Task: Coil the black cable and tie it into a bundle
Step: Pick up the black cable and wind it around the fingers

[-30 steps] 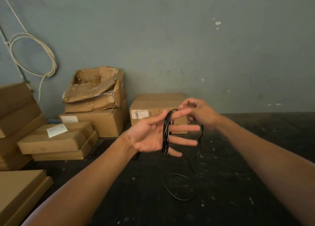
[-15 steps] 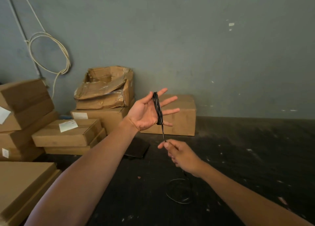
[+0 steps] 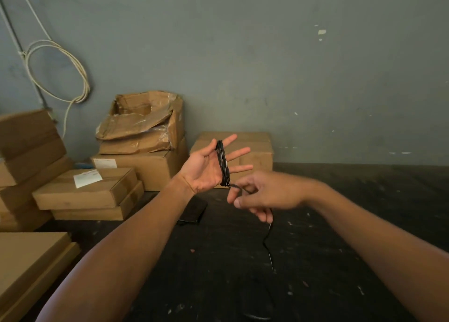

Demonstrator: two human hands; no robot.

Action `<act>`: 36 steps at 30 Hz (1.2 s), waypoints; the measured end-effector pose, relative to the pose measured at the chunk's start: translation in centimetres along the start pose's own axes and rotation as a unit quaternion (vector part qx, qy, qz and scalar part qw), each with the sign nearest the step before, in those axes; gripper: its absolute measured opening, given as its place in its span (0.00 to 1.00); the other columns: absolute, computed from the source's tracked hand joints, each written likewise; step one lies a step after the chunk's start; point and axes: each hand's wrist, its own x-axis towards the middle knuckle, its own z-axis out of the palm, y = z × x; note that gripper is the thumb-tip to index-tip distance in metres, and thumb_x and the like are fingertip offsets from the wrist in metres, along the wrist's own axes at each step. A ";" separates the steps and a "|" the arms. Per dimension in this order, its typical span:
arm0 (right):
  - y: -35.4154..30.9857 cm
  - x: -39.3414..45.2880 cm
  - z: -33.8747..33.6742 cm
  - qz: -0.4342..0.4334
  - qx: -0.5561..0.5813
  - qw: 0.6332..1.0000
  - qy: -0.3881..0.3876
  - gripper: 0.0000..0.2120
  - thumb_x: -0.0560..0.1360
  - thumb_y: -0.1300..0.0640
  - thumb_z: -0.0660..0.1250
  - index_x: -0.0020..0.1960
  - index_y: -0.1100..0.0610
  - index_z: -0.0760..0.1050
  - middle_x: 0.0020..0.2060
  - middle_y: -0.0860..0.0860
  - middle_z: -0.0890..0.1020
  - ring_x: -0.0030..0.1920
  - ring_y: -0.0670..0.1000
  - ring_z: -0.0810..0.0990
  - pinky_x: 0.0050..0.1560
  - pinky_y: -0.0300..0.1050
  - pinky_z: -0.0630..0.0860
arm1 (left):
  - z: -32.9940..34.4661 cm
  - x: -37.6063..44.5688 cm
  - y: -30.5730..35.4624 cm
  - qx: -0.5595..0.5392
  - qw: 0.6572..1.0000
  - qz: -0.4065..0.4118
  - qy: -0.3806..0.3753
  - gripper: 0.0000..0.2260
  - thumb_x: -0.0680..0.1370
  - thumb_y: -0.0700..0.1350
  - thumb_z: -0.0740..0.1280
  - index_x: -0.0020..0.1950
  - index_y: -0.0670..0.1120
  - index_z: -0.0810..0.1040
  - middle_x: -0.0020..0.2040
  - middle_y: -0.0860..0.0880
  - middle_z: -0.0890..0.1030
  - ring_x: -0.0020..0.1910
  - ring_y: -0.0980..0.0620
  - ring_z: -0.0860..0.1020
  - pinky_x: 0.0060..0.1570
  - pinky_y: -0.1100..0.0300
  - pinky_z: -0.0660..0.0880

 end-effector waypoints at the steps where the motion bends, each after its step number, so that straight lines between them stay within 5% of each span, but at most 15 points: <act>1: -0.6 -0.3 -0.8 0.010 0.011 1.000 -0.012 0.09 0.79 0.59 0.65 0.59 0.56 0.74 0.32 0.51 0.77 0.30 0.50 0.80 0.33 0.43 0.81 | 0.1 0.2 -0.1 -0.011 1.000 0.006 -0.006 0.24 0.83 0.58 0.49 0.78 0.53 0.62 0.74 0.40 0.71 0.68 0.29 0.71 0.62 0.31 0.71; 4: -1.4 -0.7 -1.7 0.055 0.004 0.997 -0.061 0.13 0.81 0.60 0.61 0.64 0.59 0.71 0.30 0.51 0.76 0.30 0.51 0.80 0.34 0.45 0.81 | 0.5 0.7 0.2 -0.044 0.998 0.036 -0.004 0.23 0.83 0.58 0.51 0.78 0.53 0.64 0.74 0.39 0.70 0.69 0.27 0.69 0.60 0.26 0.67; 8: -0.4 0.0 0.5 0.121 -0.166 0.976 -0.077 0.15 0.82 0.58 0.55 0.68 0.56 0.68 0.31 0.50 0.74 0.25 0.46 0.75 0.27 0.40 0.75 | 0.9 1.0 1.4 -0.060 0.996 0.069 -0.006 0.23 0.84 0.58 0.50 0.78 0.54 0.64 0.75 0.41 0.70 0.71 0.27 0.67 0.59 0.17 0.59; 13: 0.6 0.5 1.8 0.152 -0.206 0.964 -0.070 0.18 0.83 0.57 0.55 0.72 0.54 0.65 0.33 0.51 0.73 0.25 0.46 0.73 0.27 0.40 0.73 | 1.7 1.1 1.5 -0.054 0.996 0.066 -0.019 0.23 0.84 0.58 0.50 0.78 0.53 0.64 0.75 0.41 0.70 0.71 0.27 0.67 0.60 0.17 0.58; 17: -0.9 0.2 0.6 0.096 -0.183 0.976 -0.073 0.15 0.81 0.57 0.59 0.67 0.56 0.70 0.35 0.58 0.80 0.26 0.49 0.77 0.28 0.41 0.77 | 1.5 1.2 0.6 0.019 0.999 0.013 0.024 0.23 0.84 0.59 0.48 0.76 0.55 0.65 0.74 0.42 0.72 0.70 0.31 0.70 0.67 0.22 0.54; 21: -2.1 -0.7 -3.0 0.055 -0.059 0.996 -0.026 0.08 0.79 0.62 0.64 0.57 0.58 0.76 0.38 0.63 0.81 0.30 0.52 0.80 0.33 0.45 0.80 | 1.2 0.7 -0.9 0.090 0.994 -0.056 0.007 0.23 0.83 0.59 0.49 0.76 0.55 0.66 0.73 0.40 0.72 0.64 0.36 0.77 0.60 0.33 0.72; 25: -2.1 -1.7 -6.5 0.047 -0.042 0.998 0.018 0.07 0.77 0.64 0.68 0.54 0.60 0.78 0.30 0.53 0.79 0.27 0.49 0.77 0.31 0.44 0.76 | 1.0 0.0 -2.1 0.129 0.982 -0.136 -0.028 0.24 0.82 0.60 0.50 0.77 0.55 0.65 0.74 0.42 0.72 0.72 0.33 0.68 0.66 0.23 0.57; 28: -1.7 -1.1 -8.3 -0.023 -0.090 0.987 0.130 0.05 0.75 0.61 0.71 0.49 0.56 0.77 0.27 0.46 0.78 0.25 0.44 0.73 0.26 0.35 0.71 | 1.4 -0.5 -3.0 0.167 0.965 -0.189 -0.074 0.24 0.82 0.60 0.50 0.78 0.57 0.62 0.77 0.42 0.67 0.74 0.33 0.64 0.68 0.23 0.52; 32: 0.5 0.5 -8.9 -0.076 -0.091 0.963 0.242 0.07 0.73 0.58 0.73 0.47 0.55 0.76 0.26 0.48 0.75 0.26 0.48 0.70 0.28 0.41 0.70 | 2.6 -0.6 -3.5 0.170 0.946 -0.226 -0.159 0.24 0.83 0.60 0.48 0.79 0.57 0.60 0.78 0.41 0.63 0.76 0.32 0.59 0.68 0.23 0.52; 36: 4.1 1.9 -7.5 -0.100 0.028 0.951 0.291 0.06 0.73 0.59 0.73 0.44 0.57 0.76 0.29 0.49 0.75 0.29 0.46 0.71 0.30 0.39 0.69 | 4.1 -0.6 -3.0 0.140 0.942 -0.215 -0.217 0.25 0.83 0.59 0.47 0.79 0.57 0.58 0.79 0.41 0.60 0.76 0.32 0.58 0.65 0.28 0.58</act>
